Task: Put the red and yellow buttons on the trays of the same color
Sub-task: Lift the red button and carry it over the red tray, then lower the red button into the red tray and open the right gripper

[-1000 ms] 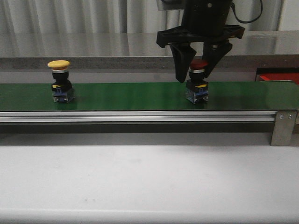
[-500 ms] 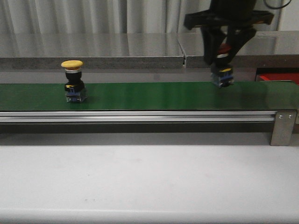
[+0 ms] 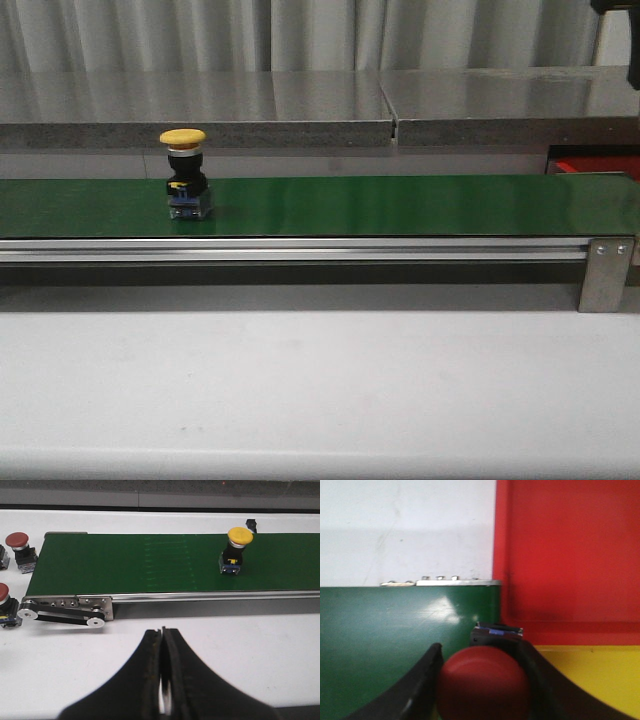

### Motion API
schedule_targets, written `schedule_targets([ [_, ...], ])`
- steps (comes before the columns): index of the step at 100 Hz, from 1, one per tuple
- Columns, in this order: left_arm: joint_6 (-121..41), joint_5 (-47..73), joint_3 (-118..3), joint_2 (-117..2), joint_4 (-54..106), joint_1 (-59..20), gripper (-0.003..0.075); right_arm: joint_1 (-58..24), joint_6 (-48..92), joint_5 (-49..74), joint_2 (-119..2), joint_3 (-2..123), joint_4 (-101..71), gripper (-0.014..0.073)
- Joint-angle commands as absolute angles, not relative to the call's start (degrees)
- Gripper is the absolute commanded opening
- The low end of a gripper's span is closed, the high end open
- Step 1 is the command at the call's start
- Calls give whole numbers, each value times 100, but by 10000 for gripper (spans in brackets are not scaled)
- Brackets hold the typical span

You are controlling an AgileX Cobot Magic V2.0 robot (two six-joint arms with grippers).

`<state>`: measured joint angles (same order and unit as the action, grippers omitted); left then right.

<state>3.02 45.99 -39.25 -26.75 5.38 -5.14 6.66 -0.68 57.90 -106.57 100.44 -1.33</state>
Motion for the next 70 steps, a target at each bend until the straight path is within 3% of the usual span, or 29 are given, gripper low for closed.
schedule_targets([
  [1, 307, 4204, -4068, -2707, 570, -563, -20, 898, 0, 5397, -10397, 10229, -275, 134],
  [34, 307, 4204, -4068, -2707, 570, -563, -20, 1757, 961, 4847, -11049, 10278, -2036, 134],
  [70, 307, 4204, -4068, -2707, 570, -563, -20, 1773, 1043, 4424, -11982, 10956, -2175, 134],
])
